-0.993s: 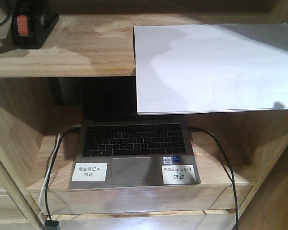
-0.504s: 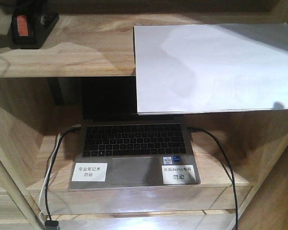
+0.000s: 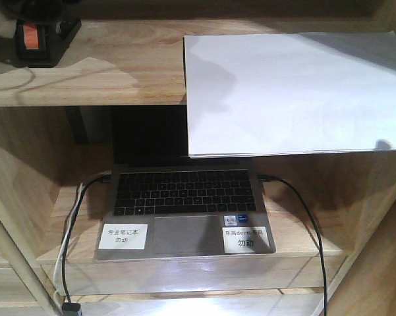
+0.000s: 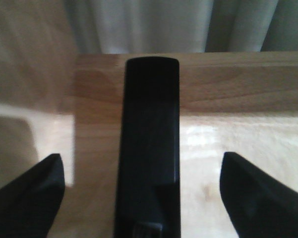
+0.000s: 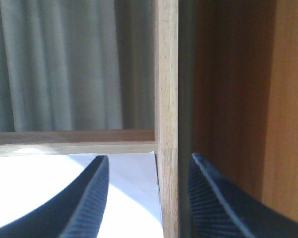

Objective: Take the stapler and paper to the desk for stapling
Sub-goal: 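Grasp the black stapler on the upper shelf with the left gripper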

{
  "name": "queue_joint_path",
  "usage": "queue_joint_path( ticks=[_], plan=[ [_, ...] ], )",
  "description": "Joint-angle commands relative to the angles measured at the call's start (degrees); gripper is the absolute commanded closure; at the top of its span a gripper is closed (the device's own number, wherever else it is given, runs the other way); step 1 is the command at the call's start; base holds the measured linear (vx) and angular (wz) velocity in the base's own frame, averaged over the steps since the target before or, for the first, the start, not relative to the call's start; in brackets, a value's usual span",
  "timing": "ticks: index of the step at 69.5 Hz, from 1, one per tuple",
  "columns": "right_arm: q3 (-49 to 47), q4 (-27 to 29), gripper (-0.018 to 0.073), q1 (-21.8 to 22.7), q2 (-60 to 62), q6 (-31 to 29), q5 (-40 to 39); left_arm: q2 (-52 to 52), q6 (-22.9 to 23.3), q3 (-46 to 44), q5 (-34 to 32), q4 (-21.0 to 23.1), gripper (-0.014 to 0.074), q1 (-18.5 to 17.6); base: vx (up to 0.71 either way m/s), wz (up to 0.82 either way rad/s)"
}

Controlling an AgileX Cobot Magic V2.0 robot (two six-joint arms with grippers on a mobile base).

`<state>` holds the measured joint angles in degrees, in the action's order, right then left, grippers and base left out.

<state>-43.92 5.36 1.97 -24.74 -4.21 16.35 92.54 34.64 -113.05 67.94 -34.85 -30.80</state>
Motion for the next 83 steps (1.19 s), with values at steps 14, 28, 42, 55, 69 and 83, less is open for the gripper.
queue_joint_path(
  ticks=[14,28,42,55,69,83],
  plan=[
    [-1.7,0.1,0.0214,0.2,-1.0,-0.3,-4.0,-0.9,0.1,-1.5,-5.7,-0.9,0.0006,1.3,0.00,0.00],
    [-1.7,0.1,0.0214,0.2,-1.0,-0.3,-4.0,-0.9,0.1,-1.5,-5.8,0.1,0.0006,1.3,0.00,0.00],
    [-1.7,0.1,0.0214,0.2,-1.0,-0.3,-4.0,-0.8,0.1,-1.5,-5.2,0.5,0.0006,1.3,0.00,0.00],
    [-1.7,0.1,0.0214,0.2,-1.0,-0.3,-4.0,0.4,0.1,-1.5,-2.6,2.2,0.0029,1.3,0.00,0.00],
    [-1.7,0.1,0.0214,0.2,-1.0,-0.3,-4.0,0.6,-0.3,-1.5,-2.6,2.1,0.0190,1.3,0.00,0.00],
    [-1.7,0.1,0.0214,0.2,-1.0,-0.3,-4.0,0.6,-0.3,-1.5,-1.7,2.1,0.0519,1.3,0.00,0.00]
  ],
)
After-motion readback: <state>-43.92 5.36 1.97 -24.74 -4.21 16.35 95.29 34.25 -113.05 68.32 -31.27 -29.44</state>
